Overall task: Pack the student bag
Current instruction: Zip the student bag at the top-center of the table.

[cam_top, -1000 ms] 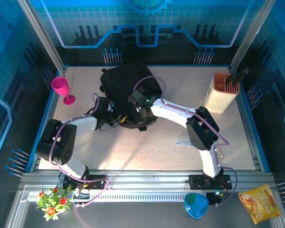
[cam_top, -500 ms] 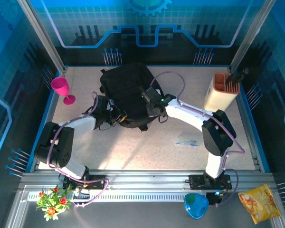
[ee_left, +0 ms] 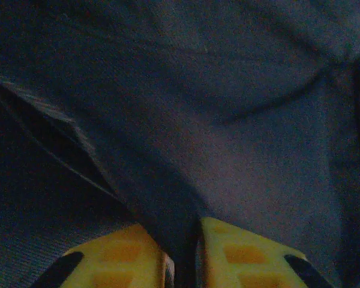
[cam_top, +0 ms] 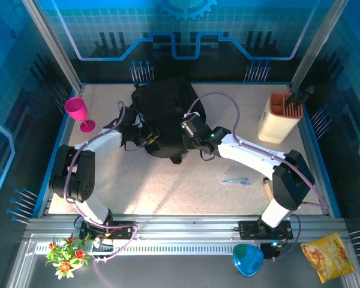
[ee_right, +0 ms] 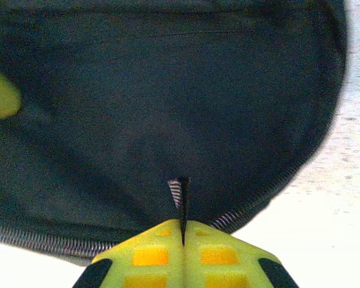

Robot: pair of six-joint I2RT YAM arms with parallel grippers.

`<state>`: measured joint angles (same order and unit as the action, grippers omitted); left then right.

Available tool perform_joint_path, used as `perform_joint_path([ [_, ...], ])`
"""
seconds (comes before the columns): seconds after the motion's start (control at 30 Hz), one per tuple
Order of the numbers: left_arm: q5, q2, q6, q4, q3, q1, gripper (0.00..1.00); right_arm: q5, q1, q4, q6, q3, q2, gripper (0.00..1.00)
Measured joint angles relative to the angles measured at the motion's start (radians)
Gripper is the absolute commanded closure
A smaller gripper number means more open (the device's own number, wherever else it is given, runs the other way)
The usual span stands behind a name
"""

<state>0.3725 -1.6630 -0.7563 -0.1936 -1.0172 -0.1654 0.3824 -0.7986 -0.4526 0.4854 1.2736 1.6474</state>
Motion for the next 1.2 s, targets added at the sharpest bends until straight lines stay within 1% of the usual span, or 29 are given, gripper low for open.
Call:
perform_joint_path([
  [0.07,-0.034,0.003,0.009,-0.026,-0.011,0.034,0.51,-0.039,-0.03,0.009,0.0,0.009,0.007,1.0],
  [0.1,-0.057,0.01,0.013,-0.042,-0.011,0.051,0.47,-0.058,-0.045,0.013,0.0,0.023,0.019,1.0],
  [0.17,-0.109,0.04,0.024,-0.094,-0.009,0.086,0.4,-0.094,-0.069,0.02,0.0,0.058,0.053,1.0],
  [0.27,-0.193,0.145,0.023,-0.171,0.025,0.123,0.31,-0.149,-0.092,0.039,0.004,0.102,0.109,1.0],
  [0.37,-0.25,0.304,0.013,-0.244,0.093,0.129,0.28,-0.196,-0.105,0.057,0.008,0.137,0.158,1.0],
  [0.43,-0.251,0.41,-0.024,-0.263,0.152,0.128,0.27,-0.221,-0.114,0.069,0.01,0.156,0.184,1.0],
  [0.5,-0.226,0.505,-0.088,-0.255,0.228,0.124,0.25,-0.242,-0.124,0.081,0.012,0.165,0.198,1.0],
  [0.6,-0.188,0.579,-0.21,-0.2,0.339,0.09,0.24,-0.263,-0.136,0.088,0.016,0.167,0.201,1.0],
  [0.7,-0.158,0.584,-0.311,-0.137,0.402,0.041,0.24,-0.276,-0.14,0.096,0.023,0.166,0.201,1.0],
  [0.8,-0.145,0.557,-0.372,-0.07,0.409,0.011,0.26,-0.286,-0.141,0.108,0.029,0.16,0.2,1.0],
  [0.9,-0.139,0.499,-0.409,-0.002,0.407,-0.01,0.33,-0.291,-0.142,0.118,0.035,0.143,0.2,1.0],
  [0.97,-0.139,0.459,-0.428,0.025,0.407,-0.024,0.42,-0.291,-0.143,0.122,0.039,0.129,0.197,1.0],
  [1.07,-0.139,0.416,-0.45,0.057,0.407,-0.035,0.6,-0.285,-0.143,0.127,0.048,0.096,0.178,1.0],
  [1.1,-0.14,0.405,-0.448,0.066,0.406,-0.036,0.66,-0.276,-0.143,0.13,0.051,0.079,0.166,1.0],
  [1.2,-0.139,0.374,-0.446,0.079,0.403,-0.038,0.79,-0.221,-0.143,0.133,0.062,0.031,0.124,1.0],
])
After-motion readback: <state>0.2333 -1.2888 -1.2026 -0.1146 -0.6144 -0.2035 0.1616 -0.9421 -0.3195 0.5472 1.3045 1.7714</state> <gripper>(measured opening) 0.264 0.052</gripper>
